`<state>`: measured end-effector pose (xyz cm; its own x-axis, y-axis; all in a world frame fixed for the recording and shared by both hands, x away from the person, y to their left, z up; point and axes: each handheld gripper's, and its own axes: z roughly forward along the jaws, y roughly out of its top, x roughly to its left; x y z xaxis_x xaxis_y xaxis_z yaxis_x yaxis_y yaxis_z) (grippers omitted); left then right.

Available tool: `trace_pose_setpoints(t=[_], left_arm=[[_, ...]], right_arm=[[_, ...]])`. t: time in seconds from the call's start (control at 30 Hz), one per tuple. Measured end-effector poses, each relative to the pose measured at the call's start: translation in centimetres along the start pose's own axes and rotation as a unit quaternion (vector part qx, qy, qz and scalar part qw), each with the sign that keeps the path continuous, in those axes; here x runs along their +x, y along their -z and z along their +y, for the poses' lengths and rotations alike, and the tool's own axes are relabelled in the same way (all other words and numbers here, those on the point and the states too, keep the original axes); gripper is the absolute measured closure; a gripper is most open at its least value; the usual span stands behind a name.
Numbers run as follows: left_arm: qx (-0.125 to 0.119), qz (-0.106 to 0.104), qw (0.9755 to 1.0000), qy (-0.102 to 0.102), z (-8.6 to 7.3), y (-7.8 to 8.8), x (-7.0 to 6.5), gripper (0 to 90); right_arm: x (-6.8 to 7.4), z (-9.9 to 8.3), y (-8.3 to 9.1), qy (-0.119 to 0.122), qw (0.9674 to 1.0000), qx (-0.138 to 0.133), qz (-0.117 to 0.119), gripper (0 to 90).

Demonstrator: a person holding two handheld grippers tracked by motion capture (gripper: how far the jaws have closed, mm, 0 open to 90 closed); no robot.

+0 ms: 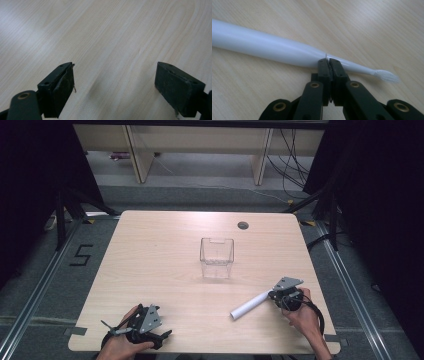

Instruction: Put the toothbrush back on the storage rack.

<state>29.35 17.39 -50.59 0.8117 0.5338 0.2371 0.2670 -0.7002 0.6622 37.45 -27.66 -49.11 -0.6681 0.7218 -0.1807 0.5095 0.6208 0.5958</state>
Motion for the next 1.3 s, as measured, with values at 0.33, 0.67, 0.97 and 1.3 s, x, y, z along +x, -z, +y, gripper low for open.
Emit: trace_pose_setpoints(t=[0.33, 0.67, 0.97, 1.3], left_arm=[[0.001, 0.000, 1.0000, 0.001, 0.0, 0.0, 0.0, 15.5], [0.001, 0.000, 1.0000, -0.001, 0.0, 0.0, 0.0, 15.5], [0.000, 0.004, 1.0000, 0.001, 0.0, 0.0, 0.0, 15.6], [0.000, 0.005, 1.0000, 0.000, 0.0, 0.1, 0.0, 15.6]], right_arm=[[-0.4, 0.8, -0.8, -0.003, 1.0000, 0.003, 0.003, 87.6], [-0.1, 2.1, -1.5, 0.015, 0.9999, 0.006, 0.003, 86.6], [0.7, 3.6, -2.5, 0.021, 0.9997, 0.011, 0.008, 85.7], [0.2, 4.0, -2.6, 0.015, 0.9997, 0.019, 0.003, 76.8]])
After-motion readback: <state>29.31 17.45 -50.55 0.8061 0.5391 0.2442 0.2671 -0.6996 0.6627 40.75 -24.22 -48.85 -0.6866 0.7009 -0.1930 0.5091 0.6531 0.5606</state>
